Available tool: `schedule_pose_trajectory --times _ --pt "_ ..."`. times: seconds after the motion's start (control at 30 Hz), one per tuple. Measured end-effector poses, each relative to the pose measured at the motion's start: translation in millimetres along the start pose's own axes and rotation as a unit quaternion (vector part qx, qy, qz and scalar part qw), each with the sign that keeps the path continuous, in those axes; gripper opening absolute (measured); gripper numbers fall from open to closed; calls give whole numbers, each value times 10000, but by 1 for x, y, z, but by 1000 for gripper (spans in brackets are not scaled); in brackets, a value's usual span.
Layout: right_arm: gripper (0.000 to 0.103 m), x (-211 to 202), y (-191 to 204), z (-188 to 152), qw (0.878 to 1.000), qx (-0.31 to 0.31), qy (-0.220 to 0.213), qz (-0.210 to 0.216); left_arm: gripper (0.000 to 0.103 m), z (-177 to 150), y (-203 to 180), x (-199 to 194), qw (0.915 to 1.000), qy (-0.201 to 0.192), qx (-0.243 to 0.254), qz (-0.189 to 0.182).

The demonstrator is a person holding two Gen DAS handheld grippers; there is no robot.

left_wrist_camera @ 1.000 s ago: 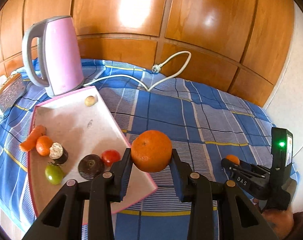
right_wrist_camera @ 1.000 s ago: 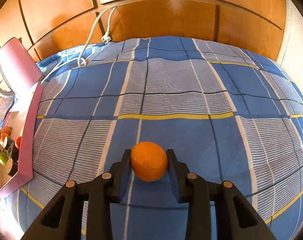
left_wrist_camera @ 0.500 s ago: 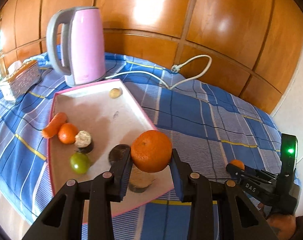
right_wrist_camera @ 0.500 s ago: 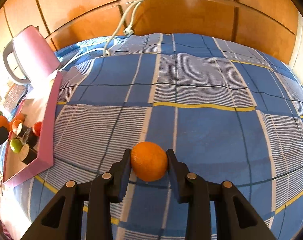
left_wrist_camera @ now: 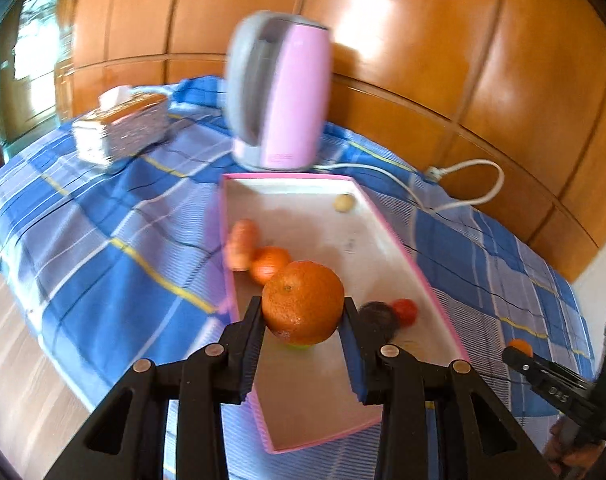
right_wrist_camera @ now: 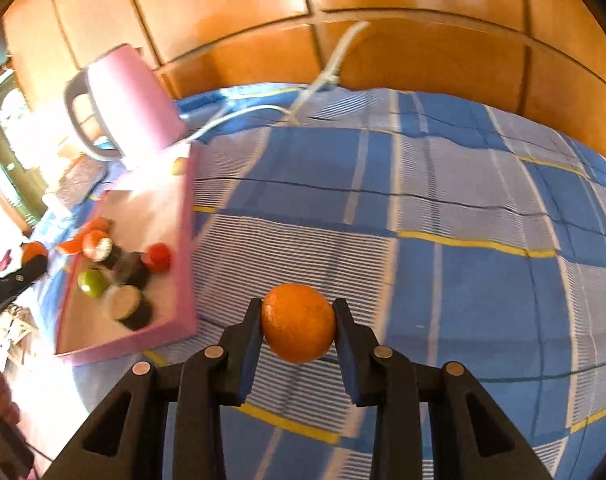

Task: Organize fruits
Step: 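Lower both mandarins into the tray and open both tools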

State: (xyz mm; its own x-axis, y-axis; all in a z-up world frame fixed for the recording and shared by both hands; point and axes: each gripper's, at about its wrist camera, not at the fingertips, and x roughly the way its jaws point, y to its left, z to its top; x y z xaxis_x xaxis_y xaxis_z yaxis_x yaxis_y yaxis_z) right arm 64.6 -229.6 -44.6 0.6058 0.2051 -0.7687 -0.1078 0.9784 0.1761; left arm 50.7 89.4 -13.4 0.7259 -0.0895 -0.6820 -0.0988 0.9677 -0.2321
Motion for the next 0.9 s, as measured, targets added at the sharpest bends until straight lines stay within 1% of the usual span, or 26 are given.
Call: schedule_pose_trajectory --times 0.07,0.17,0.23,0.33,0.47,0.53,0.67,0.9 --pt "34 -2 12 4 9998 -149 -41 147 37 -2 11 -3 9999 24 -109 24" --pt "34 -2 34 13 9985 -418 -84 353 37 -5 17 -4 9999 64 -158 17" --pt "34 -1 48 19 9970 -550 -76 542 37 -7 14 -1 9998 101 -159 -24" --pt "34 6 68 29 9943 -718 4 786 37 -8 7 2 9996 172 -91 -219" --pt "34 17 93 42 9906 -871 137 1048 37 -4 -8 5 9991 141 76 -400" --pt "34 24 101 49 9895 -888 181 1125 37 3 -13 9 9987 124 83 -482" --pt "34 34 115 62 9887 -943 206 1150 37 15 -18 17 9982 43 99 -582" --pt "36 58 130 81 9880 -923 320 1195 38 20 -23 36 9978 150 175 -621"
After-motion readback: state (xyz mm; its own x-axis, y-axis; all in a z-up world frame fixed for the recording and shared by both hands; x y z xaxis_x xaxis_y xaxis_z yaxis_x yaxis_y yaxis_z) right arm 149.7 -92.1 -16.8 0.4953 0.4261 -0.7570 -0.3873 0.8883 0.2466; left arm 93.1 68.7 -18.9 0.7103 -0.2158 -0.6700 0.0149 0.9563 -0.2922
